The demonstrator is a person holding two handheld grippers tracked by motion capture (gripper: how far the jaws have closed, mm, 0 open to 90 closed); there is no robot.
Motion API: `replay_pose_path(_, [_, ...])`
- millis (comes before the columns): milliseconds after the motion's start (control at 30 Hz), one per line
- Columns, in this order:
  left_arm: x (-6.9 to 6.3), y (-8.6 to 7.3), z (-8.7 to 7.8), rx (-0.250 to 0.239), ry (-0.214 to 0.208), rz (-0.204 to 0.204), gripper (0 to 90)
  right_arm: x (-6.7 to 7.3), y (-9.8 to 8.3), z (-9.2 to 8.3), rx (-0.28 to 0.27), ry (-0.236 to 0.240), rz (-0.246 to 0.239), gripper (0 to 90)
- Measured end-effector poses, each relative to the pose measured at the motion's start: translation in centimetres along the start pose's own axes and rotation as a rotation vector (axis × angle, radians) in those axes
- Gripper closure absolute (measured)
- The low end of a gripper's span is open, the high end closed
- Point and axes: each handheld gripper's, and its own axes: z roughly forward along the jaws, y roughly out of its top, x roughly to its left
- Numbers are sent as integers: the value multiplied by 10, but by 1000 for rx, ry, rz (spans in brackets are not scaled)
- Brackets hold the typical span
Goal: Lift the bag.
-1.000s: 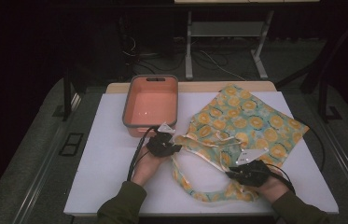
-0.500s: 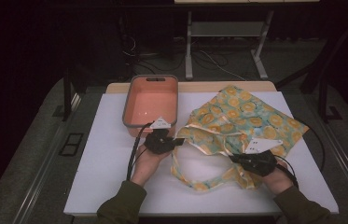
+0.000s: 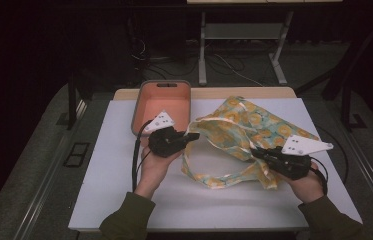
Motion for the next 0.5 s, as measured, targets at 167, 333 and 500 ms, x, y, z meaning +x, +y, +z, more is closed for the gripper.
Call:
replay_pose_path(167, [2,2,3,-8,-3,-7,889,-11,10,-10,-46,-32,9,890])
replay_pose_path(333, [14,-4,17,20,27,-37,889,-39,-2,1,22,-91,57,889])
replay_pose_path(500, [32,-9,30,29,92,-63,889,-65,-20,12,88,-134,119,889])
